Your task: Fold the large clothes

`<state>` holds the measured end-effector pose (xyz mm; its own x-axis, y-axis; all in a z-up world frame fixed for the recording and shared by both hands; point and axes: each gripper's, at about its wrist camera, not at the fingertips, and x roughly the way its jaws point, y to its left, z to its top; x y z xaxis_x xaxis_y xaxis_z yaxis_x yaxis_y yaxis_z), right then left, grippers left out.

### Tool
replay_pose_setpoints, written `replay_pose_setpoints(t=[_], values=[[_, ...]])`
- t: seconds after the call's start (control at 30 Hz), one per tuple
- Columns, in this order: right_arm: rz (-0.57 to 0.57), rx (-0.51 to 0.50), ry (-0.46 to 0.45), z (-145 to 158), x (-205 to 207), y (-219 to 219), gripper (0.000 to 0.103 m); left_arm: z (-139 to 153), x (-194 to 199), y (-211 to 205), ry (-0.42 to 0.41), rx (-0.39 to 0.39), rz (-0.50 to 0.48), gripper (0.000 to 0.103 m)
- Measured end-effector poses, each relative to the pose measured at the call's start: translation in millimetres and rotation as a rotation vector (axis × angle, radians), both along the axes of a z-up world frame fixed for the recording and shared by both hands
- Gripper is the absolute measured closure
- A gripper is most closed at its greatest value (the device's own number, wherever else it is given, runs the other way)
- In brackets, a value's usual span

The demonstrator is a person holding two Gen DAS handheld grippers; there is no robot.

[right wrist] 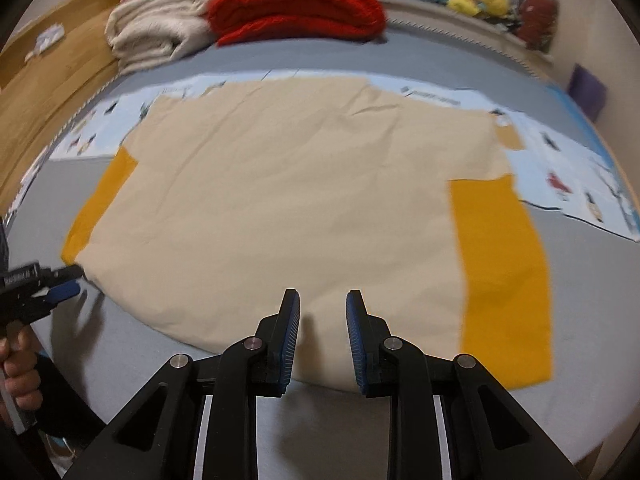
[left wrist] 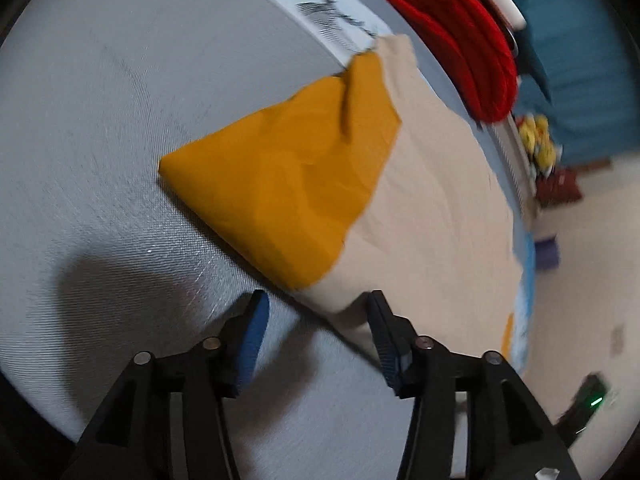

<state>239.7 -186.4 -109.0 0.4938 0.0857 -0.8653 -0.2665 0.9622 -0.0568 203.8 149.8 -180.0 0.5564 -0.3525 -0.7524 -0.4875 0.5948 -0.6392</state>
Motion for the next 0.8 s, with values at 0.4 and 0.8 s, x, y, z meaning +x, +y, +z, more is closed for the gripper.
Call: replay_pose_setpoints(t=[0.4,0.8], values=[[-0.004,-0.110,0.130,-62.5,19.8,13.6,0.078,-11.0,15.6,9.8,-0.097,-0.075,0.138,0.045],[-0.021,-0.091,0.112,-57.5,16.3,8.6,0.078,20.1,33.5,-0.2,-0.161,0.016,0.068,0.095]])
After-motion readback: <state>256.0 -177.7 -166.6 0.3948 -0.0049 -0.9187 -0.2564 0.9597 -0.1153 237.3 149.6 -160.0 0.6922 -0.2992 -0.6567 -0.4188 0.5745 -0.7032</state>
